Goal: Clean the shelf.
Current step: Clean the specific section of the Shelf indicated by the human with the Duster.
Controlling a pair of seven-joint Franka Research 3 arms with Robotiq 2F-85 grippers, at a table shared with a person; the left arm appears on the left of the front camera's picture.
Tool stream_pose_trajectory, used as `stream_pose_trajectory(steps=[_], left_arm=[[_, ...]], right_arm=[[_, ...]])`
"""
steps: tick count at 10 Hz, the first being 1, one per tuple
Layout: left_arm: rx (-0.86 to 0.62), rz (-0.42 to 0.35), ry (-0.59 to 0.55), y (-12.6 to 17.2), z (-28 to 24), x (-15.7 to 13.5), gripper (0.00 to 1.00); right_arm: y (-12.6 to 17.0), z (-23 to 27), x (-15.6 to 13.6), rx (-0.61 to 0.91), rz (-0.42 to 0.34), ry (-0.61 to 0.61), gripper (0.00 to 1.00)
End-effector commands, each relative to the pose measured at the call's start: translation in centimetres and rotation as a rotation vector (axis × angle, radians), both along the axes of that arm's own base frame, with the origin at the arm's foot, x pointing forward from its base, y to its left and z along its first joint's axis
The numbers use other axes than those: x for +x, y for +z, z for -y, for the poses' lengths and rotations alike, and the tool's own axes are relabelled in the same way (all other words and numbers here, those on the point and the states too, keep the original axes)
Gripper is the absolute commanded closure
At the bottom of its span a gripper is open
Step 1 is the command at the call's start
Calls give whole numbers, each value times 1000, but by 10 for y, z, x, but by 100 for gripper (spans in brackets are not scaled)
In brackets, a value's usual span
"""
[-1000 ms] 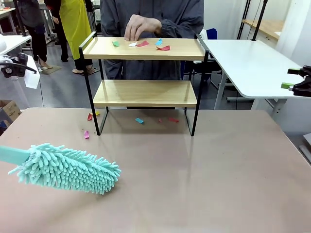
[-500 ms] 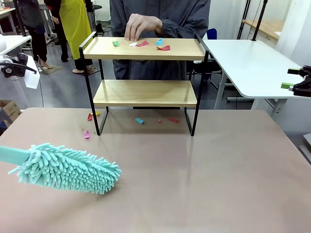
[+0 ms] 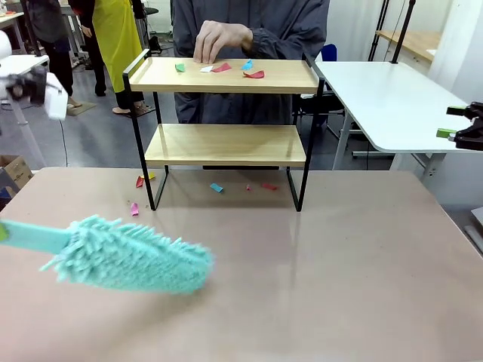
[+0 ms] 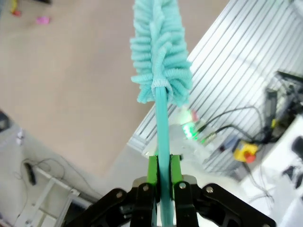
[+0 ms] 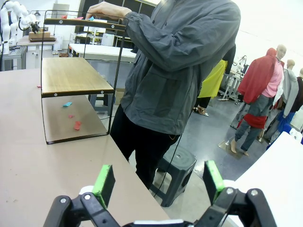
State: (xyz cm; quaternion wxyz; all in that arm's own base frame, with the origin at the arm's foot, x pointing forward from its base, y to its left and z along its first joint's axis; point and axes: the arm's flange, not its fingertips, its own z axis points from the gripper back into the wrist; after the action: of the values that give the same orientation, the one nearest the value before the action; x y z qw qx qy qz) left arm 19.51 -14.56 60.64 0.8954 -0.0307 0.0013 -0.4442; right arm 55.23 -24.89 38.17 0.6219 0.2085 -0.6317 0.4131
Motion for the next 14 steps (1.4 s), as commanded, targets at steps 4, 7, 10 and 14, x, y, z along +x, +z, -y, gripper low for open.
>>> stream_pose_trajectory(steps=[4,7,10,14], left_arm=[[-470,19,167,97,68,-9,87],[-705,79,394,163,138,-10,87],[-800,127,642,198,215,-4,87],[-857,365,911,195,296,17,87]], right_arm=[[7,-2,0,-3,-17,-4,0],[7,-2,0,-3,-17,-4,0],[7,-2,0,-3,-17,-4,0],[7,-2,0,-3,-17,-4,0]])
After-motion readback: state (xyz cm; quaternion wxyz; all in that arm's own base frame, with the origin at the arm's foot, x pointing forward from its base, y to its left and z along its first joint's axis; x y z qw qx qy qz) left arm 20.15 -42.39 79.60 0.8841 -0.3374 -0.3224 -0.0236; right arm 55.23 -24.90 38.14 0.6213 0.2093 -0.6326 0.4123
